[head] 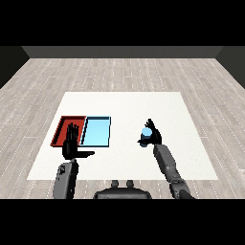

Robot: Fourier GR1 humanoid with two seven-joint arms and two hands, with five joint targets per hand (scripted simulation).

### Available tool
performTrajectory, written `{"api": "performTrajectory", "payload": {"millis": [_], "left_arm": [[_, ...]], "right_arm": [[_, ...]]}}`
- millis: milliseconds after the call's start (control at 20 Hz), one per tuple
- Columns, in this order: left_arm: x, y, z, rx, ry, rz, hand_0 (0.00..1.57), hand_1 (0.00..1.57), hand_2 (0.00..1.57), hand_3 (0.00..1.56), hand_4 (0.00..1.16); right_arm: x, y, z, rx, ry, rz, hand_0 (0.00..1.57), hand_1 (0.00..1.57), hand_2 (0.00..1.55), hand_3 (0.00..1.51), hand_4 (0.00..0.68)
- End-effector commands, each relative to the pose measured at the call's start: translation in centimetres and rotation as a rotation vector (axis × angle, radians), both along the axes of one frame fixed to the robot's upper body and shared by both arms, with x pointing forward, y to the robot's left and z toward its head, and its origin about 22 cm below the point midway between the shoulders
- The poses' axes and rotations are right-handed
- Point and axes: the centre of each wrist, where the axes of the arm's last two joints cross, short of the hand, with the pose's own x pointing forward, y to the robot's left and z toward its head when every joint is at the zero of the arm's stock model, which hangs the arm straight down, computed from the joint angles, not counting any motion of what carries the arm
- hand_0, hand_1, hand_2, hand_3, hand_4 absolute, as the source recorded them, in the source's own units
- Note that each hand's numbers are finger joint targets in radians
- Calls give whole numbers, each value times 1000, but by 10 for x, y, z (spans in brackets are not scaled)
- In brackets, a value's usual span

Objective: Pick the blue can and put it in the blue box

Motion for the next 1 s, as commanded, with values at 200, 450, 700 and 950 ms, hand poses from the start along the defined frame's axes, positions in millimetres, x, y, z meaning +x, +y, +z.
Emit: {"api": "performTrajectory", "payload": {"millis": [200,450,700,950], "left_arm": [[-1,12,16,9,-4,16,0,0,0,0,0],[13,-7,10,3,-5,-10,0,0,0,0,0],[1,-30,13,-11,5,-24,0,0,0,0,0],[12,-19,-7,56,47,-71,0,0,0,0,0]], "right_arm": [[-5,-5,-14,-149,58,-70,1553,1553,1485,1448,647],[2,-12,7,-186,48,-66,1559,1559,1492,1443,678],[1,23,14,-170,-11,-76,1540,1540,1475,1424,662],[8,2,41,-189,-90,-53,1491,1491,1451,1408,652]]}}
